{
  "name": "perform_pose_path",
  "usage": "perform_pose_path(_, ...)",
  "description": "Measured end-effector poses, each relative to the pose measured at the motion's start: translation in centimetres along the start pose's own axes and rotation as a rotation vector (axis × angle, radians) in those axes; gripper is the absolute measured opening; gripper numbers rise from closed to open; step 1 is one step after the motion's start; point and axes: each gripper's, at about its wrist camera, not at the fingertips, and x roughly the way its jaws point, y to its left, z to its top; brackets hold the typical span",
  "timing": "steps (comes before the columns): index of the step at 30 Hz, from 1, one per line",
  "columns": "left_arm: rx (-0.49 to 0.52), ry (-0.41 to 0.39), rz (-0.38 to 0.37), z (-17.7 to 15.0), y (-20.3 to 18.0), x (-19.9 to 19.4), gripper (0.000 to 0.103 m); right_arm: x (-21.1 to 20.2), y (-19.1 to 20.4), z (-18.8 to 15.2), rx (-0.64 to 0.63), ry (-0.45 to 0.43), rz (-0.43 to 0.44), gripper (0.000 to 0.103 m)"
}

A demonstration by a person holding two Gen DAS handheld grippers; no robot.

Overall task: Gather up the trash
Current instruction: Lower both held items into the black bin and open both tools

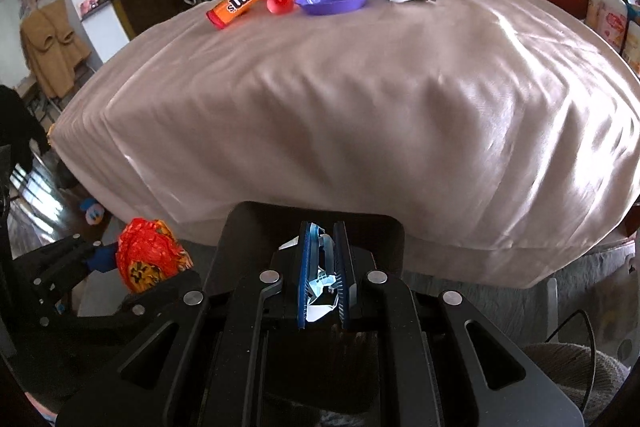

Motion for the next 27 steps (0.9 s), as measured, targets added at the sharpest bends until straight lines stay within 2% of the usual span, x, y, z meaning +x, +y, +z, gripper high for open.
perform_pose_path(4,0.000,0.018,0.001,0.0,0.1,0.4,0.059,0.4,-0.1,0.1,0.012,0.017,0.001,0.015)
perform_pose_path(6,-0.004,0.024,0.005,0.1,0.2,0.6,0.065,0.8,-0.3,0.0,0.018,0.030,0.003,0.026)
perform_pose_path(8,-0.007,0.028,0.007,0.2,0.4,0.7,0.073,0.9,-0.4,-0.1,0.027,0.029,0.003,0.065)
perform_pose_path(12,-0.011,0.035,0.015,0.0,0.7,0.7,0.083,0.5,-0.6,0.0,0.032,0.011,-0.014,0.068)
perform_pose_path(15,-0.013,0.039,0.027,0.0,1.1,0.7,0.089,0.2,-1.2,0.2,0.050,0.000,-0.034,0.080)
perform_pose_path(17,-0.017,0.034,0.036,0.1,1.5,0.6,0.091,0.0,-1.7,0.2,0.071,-0.011,-0.051,0.094)
perform_pose_path(19,-0.028,0.029,0.050,0.2,2.0,0.3,0.093,-0.2,-2.3,0.3,0.087,-0.019,-0.064,0.099)
perform_pose_path(27,-0.054,-0.019,0.073,1.1,3.5,-1.5,0.095,-1.2,-2.9,0.7,0.099,-0.055,-0.062,0.099)
